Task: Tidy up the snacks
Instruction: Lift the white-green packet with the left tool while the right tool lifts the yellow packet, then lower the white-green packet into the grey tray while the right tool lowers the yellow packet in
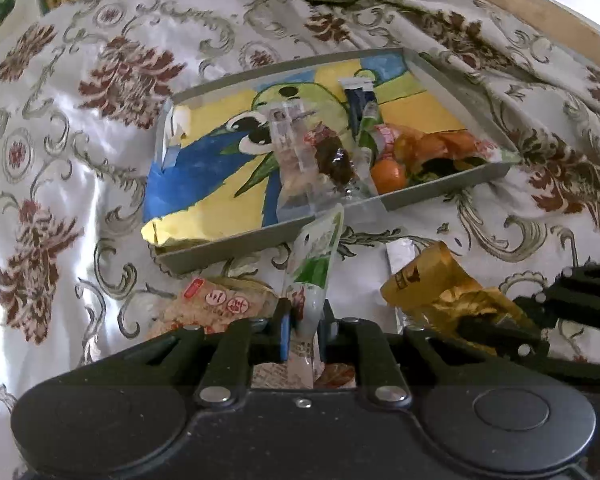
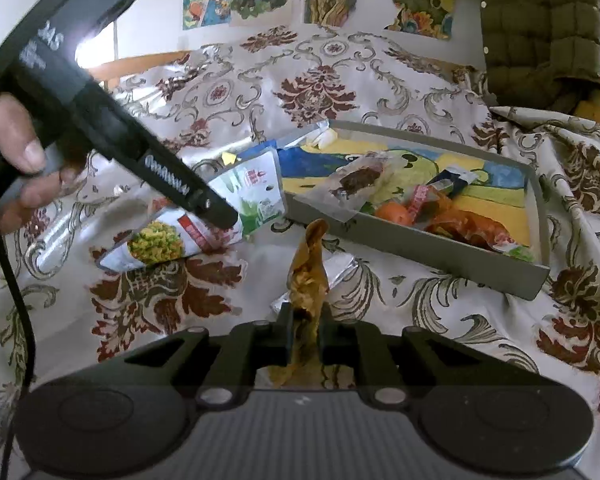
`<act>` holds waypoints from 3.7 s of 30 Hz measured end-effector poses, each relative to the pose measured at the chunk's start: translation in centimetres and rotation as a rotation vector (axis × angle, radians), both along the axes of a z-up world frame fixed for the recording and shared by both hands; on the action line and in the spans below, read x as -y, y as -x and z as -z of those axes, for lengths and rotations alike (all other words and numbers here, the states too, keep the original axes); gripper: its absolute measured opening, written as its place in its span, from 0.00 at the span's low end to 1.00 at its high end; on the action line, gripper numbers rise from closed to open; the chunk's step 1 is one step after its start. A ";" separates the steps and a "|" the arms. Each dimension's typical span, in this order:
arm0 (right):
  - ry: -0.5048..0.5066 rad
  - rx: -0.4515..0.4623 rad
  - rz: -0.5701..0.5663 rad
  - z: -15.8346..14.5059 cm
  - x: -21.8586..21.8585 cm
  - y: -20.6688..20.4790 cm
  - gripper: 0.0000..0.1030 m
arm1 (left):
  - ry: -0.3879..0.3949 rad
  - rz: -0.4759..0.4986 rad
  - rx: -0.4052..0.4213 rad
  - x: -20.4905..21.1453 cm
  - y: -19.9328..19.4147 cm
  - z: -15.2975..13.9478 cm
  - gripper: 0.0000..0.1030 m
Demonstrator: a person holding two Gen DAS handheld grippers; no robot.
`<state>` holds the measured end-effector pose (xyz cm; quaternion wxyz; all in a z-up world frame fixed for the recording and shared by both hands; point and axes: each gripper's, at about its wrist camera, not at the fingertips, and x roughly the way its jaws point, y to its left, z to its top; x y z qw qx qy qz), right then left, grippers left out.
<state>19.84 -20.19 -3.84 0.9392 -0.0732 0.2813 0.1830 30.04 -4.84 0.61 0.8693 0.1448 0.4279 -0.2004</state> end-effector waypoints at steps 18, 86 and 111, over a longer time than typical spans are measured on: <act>-0.021 0.139 0.049 -3.5 1.2 1.8 0.11 | 0.262 -0.124 -0.002 -1.7 3.2 -4.9 0.09; 0.005 0.125 0.407 -5.0 7.1 -11.6 0.83 | 0.428 -0.359 0.318 2.6 -10.0 -0.5 0.99; 0.024 0.170 0.344 -7.1 5.6 -7.7 0.88 | 0.598 -0.556 0.312 -1.1 -10.6 -2.5 0.99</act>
